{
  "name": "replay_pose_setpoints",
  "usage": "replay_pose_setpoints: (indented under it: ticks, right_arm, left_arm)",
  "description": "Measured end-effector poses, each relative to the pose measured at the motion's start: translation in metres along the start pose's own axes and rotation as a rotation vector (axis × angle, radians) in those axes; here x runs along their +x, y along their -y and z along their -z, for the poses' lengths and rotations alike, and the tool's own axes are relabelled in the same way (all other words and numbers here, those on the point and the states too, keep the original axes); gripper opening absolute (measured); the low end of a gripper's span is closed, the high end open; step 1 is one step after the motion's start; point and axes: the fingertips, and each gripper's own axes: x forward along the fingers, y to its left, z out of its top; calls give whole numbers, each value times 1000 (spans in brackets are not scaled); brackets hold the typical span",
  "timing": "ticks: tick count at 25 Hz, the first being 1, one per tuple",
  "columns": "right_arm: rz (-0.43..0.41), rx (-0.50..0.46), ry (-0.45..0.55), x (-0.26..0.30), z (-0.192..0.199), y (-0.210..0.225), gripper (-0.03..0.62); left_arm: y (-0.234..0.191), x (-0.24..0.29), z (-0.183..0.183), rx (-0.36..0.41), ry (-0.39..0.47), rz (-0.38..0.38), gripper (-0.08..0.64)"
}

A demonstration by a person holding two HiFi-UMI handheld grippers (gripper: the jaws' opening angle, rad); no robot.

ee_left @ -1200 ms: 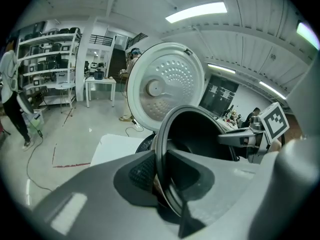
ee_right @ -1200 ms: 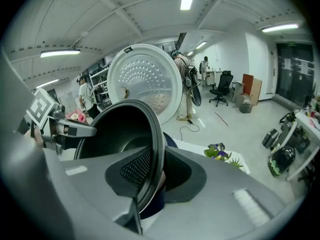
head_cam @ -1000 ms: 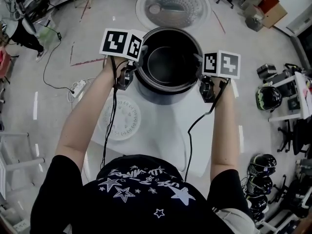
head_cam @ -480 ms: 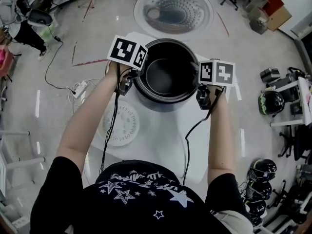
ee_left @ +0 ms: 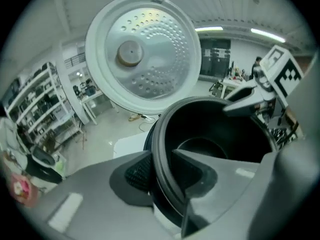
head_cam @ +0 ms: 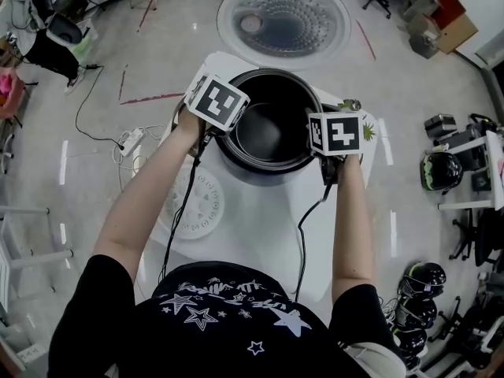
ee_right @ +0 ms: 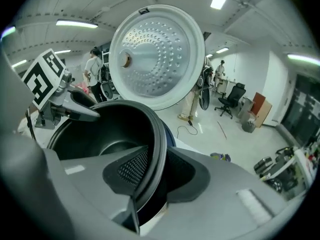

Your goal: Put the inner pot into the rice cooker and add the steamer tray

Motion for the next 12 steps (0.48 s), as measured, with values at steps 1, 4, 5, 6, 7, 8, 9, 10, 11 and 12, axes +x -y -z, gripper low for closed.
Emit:
replay_pose_setpoints:
  ticks: [1, 4, 5, 6, 7, 8, 9, 10, 11, 12]
  right_arm:
    - [12, -23, 7, 0, 0, -1, 141]
    - [19, -47, 35, -2, 0, -5, 147]
    - [13, -51, 42, -3, -1, -6, 149]
    - [3, -52, 48, -3, -1, -7, 150]
    - [-9, -51, 55, -3, -1, -8, 156]
    - [-22, -48, 63, -3, -1, -9, 164]
    - [-34, -44, 70, -3, -1, -9, 176]
    - [-43, -40, 76, -2, -1, -9, 199]
    - [-50, -34, 82, -3, -1, -9, 224]
    - [-54, -30, 89, -3, -1, -9, 243]
  left_arm:
    - [-1, 1, -1, 59, 14, -36, 120]
    - [-2, 2, -6, 180, 62, -117, 120]
    - [-2, 3, -7, 187, 66, -128, 120]
    - [-2, 4, -7, 182, 68, -130, 123]
    - [-2, 5, -8, 171, 72, -125, 127]
    - [-2, 6, -9, 158, 78, -118, 130]
    - [-1, 6, -10, 148, 85, -110, 135]
    - [0, 7, -11, 141, 91, -103, 146]
    - [1, 7, -12, 135, 96, -97, 162]
    - [2, 6, -12, 130, 102, -94, 180]
